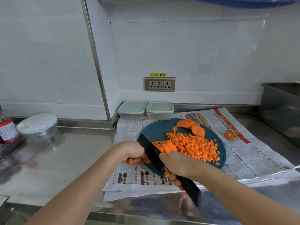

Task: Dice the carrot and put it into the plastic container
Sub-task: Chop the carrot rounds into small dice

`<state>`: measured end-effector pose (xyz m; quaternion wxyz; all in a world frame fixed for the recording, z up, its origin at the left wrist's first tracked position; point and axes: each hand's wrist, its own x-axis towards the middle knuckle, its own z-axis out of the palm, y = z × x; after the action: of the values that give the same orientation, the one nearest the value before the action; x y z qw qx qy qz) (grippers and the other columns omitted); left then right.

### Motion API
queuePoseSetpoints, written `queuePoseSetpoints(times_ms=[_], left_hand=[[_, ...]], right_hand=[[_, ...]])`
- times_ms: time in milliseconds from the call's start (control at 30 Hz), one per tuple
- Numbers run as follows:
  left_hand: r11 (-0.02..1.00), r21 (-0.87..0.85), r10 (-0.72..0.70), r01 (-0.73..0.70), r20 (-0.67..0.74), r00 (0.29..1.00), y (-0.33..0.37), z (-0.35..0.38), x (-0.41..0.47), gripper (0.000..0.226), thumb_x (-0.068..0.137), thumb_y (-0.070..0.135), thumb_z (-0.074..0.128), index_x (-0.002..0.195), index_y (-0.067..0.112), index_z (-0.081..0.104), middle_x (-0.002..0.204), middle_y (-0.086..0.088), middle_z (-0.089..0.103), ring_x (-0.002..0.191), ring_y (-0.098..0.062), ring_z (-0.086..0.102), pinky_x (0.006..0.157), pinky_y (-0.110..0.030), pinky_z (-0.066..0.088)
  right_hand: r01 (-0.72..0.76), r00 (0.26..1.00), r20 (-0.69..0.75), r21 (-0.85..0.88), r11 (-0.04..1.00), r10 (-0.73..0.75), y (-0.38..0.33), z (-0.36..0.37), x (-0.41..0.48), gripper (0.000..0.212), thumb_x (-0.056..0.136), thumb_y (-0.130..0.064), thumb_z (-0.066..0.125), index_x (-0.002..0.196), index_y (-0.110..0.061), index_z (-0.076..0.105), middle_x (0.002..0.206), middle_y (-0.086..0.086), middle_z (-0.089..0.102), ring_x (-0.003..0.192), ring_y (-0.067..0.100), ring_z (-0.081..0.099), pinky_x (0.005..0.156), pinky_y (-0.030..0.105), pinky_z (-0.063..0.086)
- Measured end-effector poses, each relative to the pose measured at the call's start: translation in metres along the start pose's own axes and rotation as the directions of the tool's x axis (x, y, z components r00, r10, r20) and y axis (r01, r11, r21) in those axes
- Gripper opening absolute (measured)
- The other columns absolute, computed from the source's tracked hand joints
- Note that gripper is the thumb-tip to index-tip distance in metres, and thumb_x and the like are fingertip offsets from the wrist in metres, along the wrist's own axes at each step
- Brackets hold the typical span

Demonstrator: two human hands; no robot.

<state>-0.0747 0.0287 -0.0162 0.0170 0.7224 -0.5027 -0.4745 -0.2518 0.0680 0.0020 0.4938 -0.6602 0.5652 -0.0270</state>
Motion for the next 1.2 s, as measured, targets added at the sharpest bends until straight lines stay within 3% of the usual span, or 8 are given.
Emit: queuePoseSetpoints(times_ms=[167, 333, 500, 600, 700, 967, 1100, 1200], left_hand=[[1.000, 0.031, -0.002, 0.003, -0.029, 1.000, -0.002, 0.000, 0.010, 0.018, 0.094, 0.012, 0.048, 0.078, 0.012, 0.057, 0.058, 0.000, 0.040, 0.032, -0.004, 0.027, 0.035, -0.013, 0.018], [0.998, 0.046, 0.037, -0.032, -0.111, 0.993, 0.000, 0.004, 0.000, 0.028, 0.091, 0.006, 0.043, 0.065, 0.013, 0.051, 0.047, 0.003, 0.042, 0.037, -0.007, 0.029, 0.038, -0.015, 0.021], [0.974, 0.215, 0.121, -0.072, -0.224, 0.967, 0.002, 0.013, -0.015, 0.034, 0.090, 0.009, 0.043, 0.057, 0.016, 0.039, 0.049, 0.000, 0.036, 0.041, -0.012, 0.030, 0.041, -0.019, 0.025], [0.938, 0.334, 0.180, -0.099, -0.223, 0.958, 0.008, 0.016, -0.022, 0.034, 0.092, 0.019, 0.054, 0.061, 0.017, 0.043, 0.056, -0.001, 0.037, 0.046, -0.013, 0.032, 0.044, -0.021, 0.028], [0.937, 0.313, 0.251, -0.157, -0.290, 0.924, 0.007, 0.015, -0.023, 0.030, 0.092, 0.026, 0.057, 0.063, 0.018, 0.050, 0.057, 0.003, 0.045, 0.049, -0.010, 0.040, 0.047, -0.020, 0.031], [0.972, 0.198, 0.213, -0.123, -0.543, 0.812, -0.004, 0.034, -0.015, 0.040, 0.099, 0.039, 0.044, 0.068, 0.014, 0.052, 0.058, 0.003, 0.049, 0.051, -0.008, 0.046, 0.050, -0.020, 0.035], [0.998, 0.020, 0.059, -0.062, -0.685, 0.727, 0.016, 0.066, -0.012, 0.066, 0.094, 0.057, 0.038, 0.128, 0.001, 0.046, 0.112, -0.013, 0.058, 0.103, -0.024, 0.056, 0.087, -0.033, 0.048], [0.998, 0.024, -0.026, 0.058, -0.690, 0.724, 0.046, 0.093, -0.012, 0.093, 0.088, 0.071, 0.031, 0.149, 0.003, 0.012, 0.151, -0.022, 0.022, 0.138, -0.038, 0.022, 0.112, -0.047, 0.024]], right_hand=[[0.119, 0.978, -0.135, -0.259, 0.959, -0.158, -0.008, 0.020, 0.004, 0.032, 0.102, -0.006, 0.029, 0.071, -0.014, 0.034, 0.065, 0.005, 0.037, 0.051, 0.015, 0.036, 0.047, 0.024, 0.037], [0.085, 0.975, -0.150, -0.432, 0.898, -0.165, -0.022, 0.035, 0.021, 0.029, 0.100, -0.005, 0.033, 0.123, 0.004, 0.048, 0.108, 0.022, 0.057, 0.071, 0.024, 0.051, 0.049, 0.026, 0.030], [-0.040, 0.968, -0.246, -0.323, 0.945, -0.043, -0.039, 0.039, 0.032, 0.028, 0.100, -0.010, 0.040, 0.121, 0.002, 0.052, 0.117, 0.018, 0.060, 0.091, 0.032, 0.063, 0.055, 0.028, 0.040], [0.040, 0.988, -0.141, -0.199, 0.979, -0.069, -0.026, 0.021, 0.022, 0.019, 0.102, -0.010, 0.037, 0.101, -0.002, 0.054, 0.097, 0.014, 0.061, 0.090, 0.032, 0.058, 0.052, 0.028, 0.032], [0.073, 0.992, -0.112, 0.127, 0.989, -0.059, -0.011, -0.004, 0.006, 0.043, 0.103, -0.032, 0.031, 0.071, -0.009, 0.047, 0.056, 0.007, 0.049, 0.046, 0.021, 0.048, 0.043, 0.023, 0.041], [0.091, 0.941, -0.340, 0.262, 0.961, 0.004, 0.009, -0.071, -0.011, 0.052, 0.100, -0.045, 0.036, 0.063, -0.010, 0.049, 0.051, 0.005, 0.050, 0.039, 0.018, 0.044, 0.047, 0.024, 0.042], [0.077, 0.949, -0.314, 0.297, 0.952, 0.021, 0.021, -0.080, -0.016, 0.052, 0.100, -0.043, 0.037, 0.063, -0.009, 0.048, 0.050, 0.006, 0.049, 0.039, 0.019, 0.042, 0.043, 0.023, 0.039], [0.092, 0.960, -0.281, 0.325, 0.941, 0.003, 0.031, -0.079, -0.019, 0.052, 0.100, -0.044, 0.036, 0.062, -0.010, 0.049, 0.049, 0.005, 0.049, 0.039, 0.019, 0.041, 0.044, 0.024, 0.039]])
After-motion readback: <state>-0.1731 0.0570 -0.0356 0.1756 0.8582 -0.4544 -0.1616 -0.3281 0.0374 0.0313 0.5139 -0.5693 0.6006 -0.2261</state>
